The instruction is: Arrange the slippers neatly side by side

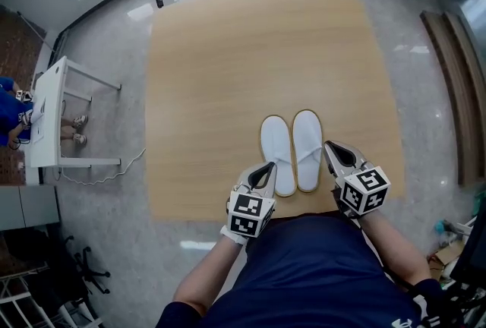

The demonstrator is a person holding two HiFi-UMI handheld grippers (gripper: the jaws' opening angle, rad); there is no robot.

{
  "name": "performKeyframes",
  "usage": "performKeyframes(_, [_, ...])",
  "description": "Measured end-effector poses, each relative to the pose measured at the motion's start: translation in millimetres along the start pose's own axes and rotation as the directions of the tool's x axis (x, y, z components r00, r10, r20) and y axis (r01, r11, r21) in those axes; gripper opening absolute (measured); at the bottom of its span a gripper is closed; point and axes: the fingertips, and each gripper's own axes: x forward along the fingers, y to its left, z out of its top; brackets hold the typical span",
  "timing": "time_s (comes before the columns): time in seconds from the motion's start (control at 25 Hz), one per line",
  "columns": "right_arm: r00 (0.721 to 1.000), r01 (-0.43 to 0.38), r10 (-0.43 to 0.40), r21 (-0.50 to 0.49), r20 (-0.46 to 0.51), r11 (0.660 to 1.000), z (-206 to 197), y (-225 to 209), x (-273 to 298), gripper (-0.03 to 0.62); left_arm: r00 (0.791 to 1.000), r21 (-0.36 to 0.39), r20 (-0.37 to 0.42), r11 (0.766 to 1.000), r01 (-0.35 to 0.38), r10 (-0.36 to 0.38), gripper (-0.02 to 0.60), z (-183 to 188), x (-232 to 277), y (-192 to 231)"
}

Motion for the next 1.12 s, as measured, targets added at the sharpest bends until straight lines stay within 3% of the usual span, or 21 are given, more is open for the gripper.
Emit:
performKeyframes(0.16, [0.995,-0.034,0.037,-0.034,0.096,0.999,37.1,13.9,-11.4,0.009,0.994,-0.033,0.104,0.999,0.036,-0.032,0.003,40.1,-9.4,-19.4])
performKeyframes(0.32, [0.991,-0.048,0.065,-0.138,0.117,0.989,46.9,30.9,-17.5,0.009,0.985,-0.024,0.166,0.998,0.06,-0.055,0.003,64.0,-14.0,-32.0])
performKeyframes(0.44, [0.989,-0.073,0.094,-0.168,0.118,0.983,42.9,47.5,-3.8,0.009,0.986,-0.034,0.158,0.998,0.054,-0.048,0.003,56.3,-17.7,-15.0])
performKeyframes(0.64, [0.991,-0.059,0.072,-0.119,0.11,0.991,38.7,53.2,-0.1,0.009,0.994,-0.057,0.088,0.996,0.064,-0.059,0.003,37.4,-12.1,0.7])
performKeyframes(0.76, [0.989,-0.088,0.1,-0.109,0.113,0.99,41.2,60.0,2.8,0.008,0.996,-0.065,0.074,0.997,0.051,-0.046,0.003,35.7,-11.3,7.1])
performKeyframes(1.12, [0.98,-0.107,0.126,-0.129,0.152,0.986,38.0,39.2,-23.7,0.009,0.992,-0.024,0.069,0.994,0.104,-0.103,0.003,35.3,24.2,-35.1])
